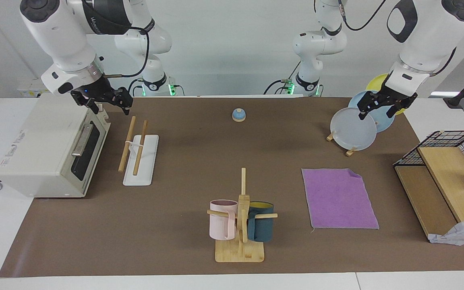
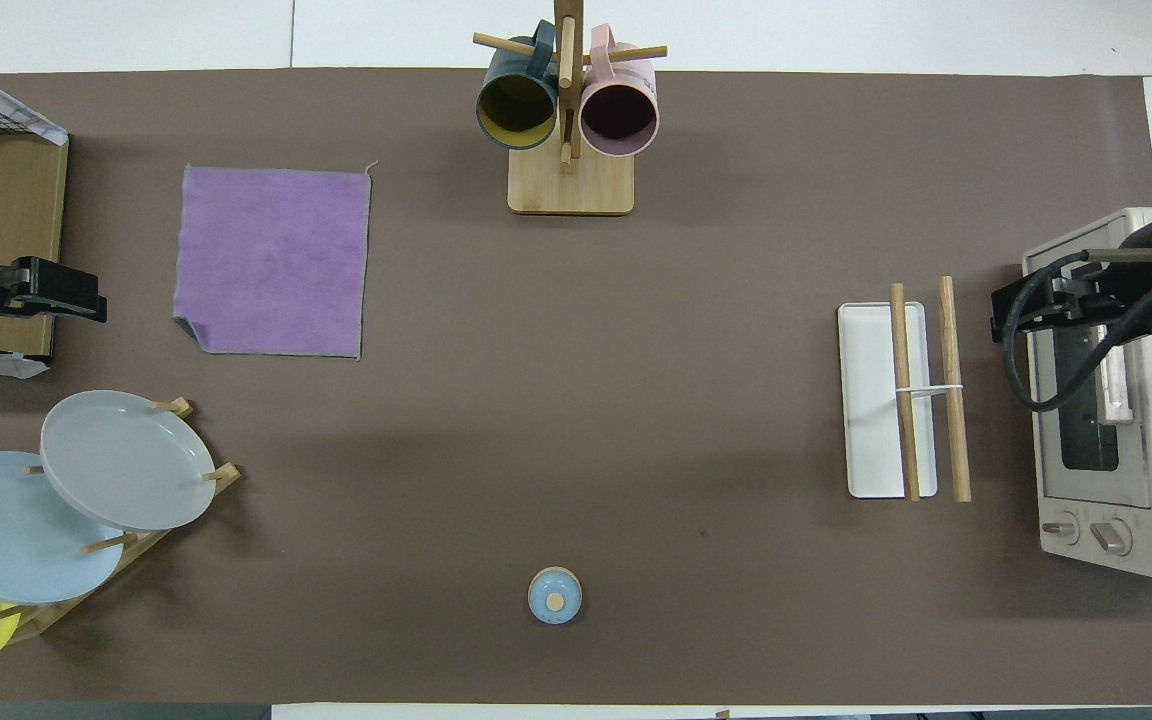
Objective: Fold towel and hang on rack
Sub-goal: 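Move the left gripper toward the purple towel's near edge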
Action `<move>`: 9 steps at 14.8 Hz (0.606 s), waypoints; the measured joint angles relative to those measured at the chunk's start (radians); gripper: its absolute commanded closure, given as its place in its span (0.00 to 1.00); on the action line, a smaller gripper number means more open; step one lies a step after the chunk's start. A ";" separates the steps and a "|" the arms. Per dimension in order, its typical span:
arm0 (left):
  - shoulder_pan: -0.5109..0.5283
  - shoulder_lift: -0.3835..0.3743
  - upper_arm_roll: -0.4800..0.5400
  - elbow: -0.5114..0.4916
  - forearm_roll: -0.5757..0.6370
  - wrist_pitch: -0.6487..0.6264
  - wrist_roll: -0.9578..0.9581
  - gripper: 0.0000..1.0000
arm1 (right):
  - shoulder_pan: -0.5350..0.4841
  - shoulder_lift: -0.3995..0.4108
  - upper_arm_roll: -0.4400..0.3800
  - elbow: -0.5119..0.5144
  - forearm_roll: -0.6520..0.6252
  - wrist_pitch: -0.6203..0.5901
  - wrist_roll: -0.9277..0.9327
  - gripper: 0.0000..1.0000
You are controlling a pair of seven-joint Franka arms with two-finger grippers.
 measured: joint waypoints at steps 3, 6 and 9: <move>0.000 0.000 0.000 0.000 0.000 0.000 0.000 0.00 | 0.000 0.000 0.000 0.000 0.000 0.000 0.000 0.00; 0.000 0.000 0.000 0.000 0.000 -0.001 0.000 0.00 | 0.000 0.000 0.000 0.000 0.000 0.000 0.000 0.00; 0.001 -0.001 0.001 -0.009 0.000 0.008 -0.003 0.00 | 0.000 0.000 0.000 0.000 0.000 0.000 0.000 0.00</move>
